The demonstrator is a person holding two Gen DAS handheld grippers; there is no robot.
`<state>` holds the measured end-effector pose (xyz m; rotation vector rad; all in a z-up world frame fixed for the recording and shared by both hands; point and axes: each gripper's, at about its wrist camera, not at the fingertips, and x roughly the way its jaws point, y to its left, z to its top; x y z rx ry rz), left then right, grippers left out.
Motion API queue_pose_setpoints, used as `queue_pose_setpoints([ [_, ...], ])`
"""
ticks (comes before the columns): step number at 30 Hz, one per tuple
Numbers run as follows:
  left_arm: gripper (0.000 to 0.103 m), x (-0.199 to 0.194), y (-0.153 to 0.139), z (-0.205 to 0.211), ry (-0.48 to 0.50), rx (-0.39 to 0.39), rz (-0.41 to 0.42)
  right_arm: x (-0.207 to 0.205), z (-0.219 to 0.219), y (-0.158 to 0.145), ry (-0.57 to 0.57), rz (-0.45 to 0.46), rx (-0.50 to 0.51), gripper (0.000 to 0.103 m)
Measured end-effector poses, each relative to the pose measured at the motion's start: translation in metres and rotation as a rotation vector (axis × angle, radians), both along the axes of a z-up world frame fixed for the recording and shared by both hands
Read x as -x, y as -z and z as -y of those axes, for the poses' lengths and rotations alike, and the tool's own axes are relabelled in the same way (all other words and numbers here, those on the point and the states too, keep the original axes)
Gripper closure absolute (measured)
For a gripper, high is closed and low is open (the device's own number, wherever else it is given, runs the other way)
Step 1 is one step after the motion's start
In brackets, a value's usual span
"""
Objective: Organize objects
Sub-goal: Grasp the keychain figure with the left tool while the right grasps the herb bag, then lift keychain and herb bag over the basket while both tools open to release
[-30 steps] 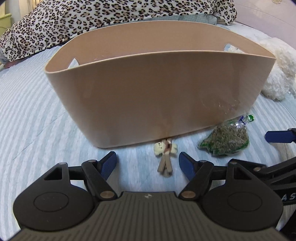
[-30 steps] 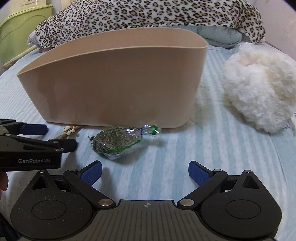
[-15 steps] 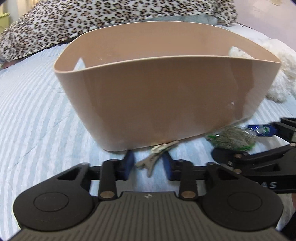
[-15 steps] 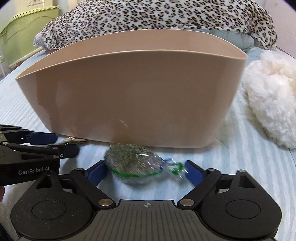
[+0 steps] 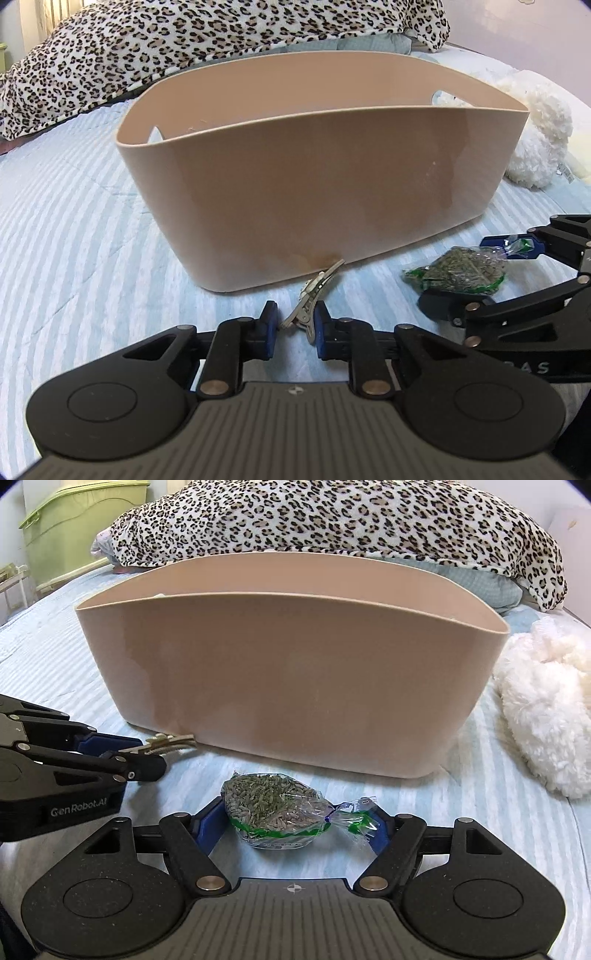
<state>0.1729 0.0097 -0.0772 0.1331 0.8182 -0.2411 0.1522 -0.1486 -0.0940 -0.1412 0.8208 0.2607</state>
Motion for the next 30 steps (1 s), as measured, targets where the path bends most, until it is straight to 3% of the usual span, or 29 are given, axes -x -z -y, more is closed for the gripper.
queue_pose_setpoints([
  [12, 0.081, 0.028, -0.031, -0.016, -0.014, 0.033, 0.070, 0.022, 0.020, -0.032, 0.028, 0.053, -0.025, 0.031],
  [22, 0.081, 0.045, -0.093, -0.029, -0.024, 0.052, 0.217, 0.047, 0.021, -0.093, -0.005, 0.218, 0.019, 0.031],
  [30, 0.081, 0.025, -0.135, -0.025, -0.036, 0.056, 0.297, 0.030, 0.022, -0.138, 0.014, 0.320, 0.001, 0.031],
])
